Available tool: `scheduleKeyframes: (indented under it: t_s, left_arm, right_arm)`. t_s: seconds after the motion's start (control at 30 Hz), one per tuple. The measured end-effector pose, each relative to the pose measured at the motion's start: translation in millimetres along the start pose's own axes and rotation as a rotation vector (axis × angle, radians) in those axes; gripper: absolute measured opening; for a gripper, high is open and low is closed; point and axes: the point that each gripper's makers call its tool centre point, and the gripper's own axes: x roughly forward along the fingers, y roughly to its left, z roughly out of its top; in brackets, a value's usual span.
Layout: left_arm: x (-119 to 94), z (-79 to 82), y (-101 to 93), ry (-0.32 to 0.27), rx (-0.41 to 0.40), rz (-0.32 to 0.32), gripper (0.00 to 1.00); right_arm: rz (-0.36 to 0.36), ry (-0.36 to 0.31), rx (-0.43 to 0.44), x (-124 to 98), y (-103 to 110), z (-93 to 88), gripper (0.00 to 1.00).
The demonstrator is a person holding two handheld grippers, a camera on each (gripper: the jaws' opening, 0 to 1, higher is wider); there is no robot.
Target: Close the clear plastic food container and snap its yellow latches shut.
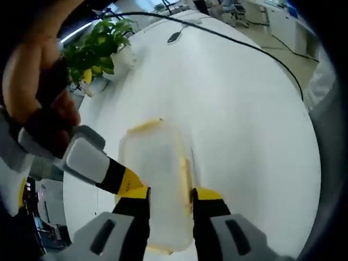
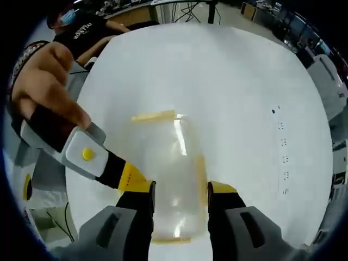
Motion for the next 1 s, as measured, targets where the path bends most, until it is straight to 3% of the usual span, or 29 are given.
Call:
scheduleKeyframes:
  t_s: [0.07,0.23,0.3,0.37,0.43,0.5,0.53,0.6,0.77,0.83,0.93,1.0]
  left_arm:
    - [-1.1,-0.6,-1.8,0.006,0.015,-0.012,0.26]
    - [-2.1,0.0,-9.0,0.016,0.021,-0.042,0.37]
    - [-3.2,1.4,-6.0,0.006,0.000,-0.031,0.35]
    - [-6.8,0.4,-6.5,-0.004,-0.123,-0.023,0.34]
    - [-13.0,2.9,-10.8,-0.059,-0.198,-0.042,0.34]
    - [-20.0,3.0,-6.4,-0.091,-0.230,-0.006,0.39]
    - [-26.0,3.4,0.7,-0.125,-0.229,0.042,0.46]
    - [-32.8,4.3,6.2,-0.176,-0.263,0.075,0.61]
    - [-54.9,-5.3,29.8,-0.278,-0.405,0.201,0.70]
    - [-61.6,-17.8,39.1,-0.278,-0.452,0.265,0.73]
    - [-70.0,-32.8,45.8,-0.283,-0.523,0.314,0.76]
    - [-75.1,-39.6,48.2,-0.310,-0.578,0.334,0.78]
  right_arm:
    - [-0.048,-0.014,0.056,-1.9,-4.3,-1.7,0.37]
    - [-0.137,-0.075,0.037,-7.4,-8.7,-2.4,0.43]
    - [-0.217,-0.108,0.080,-10.7,-19.0,-0.9,0.45]
    - [-0.252,-0.150,0.075,-14.0,-22.1,-0.5,0.43]
    - [-0.286,-0.234,0.101,-23.6,-24.5,0.5,0.45]
    - [-0.295,-0.309,0.163,-34.2,-25.4,-0.9,0.47]
    - [-0.296,-0.336,0.177,-37.9,-25.6,-1.0,0.47]
    - [-0.283,-0.371,0.197,-45.6,-21.0,-7.7,0.48]
    - [-0.336,-0.469,0.250,-63.6,-16.0,-26.1,0.54]
    - [-0.369,-0.526,0.277,-70.9,-13.4,-31.7,0.55]
    - [-0.478,-0.481,0.245,-75.1,-13.6,-52.1,0.55]
    - [-0.508,-0.497,0.230,-76.4,-6.8,-57.8,0.57]
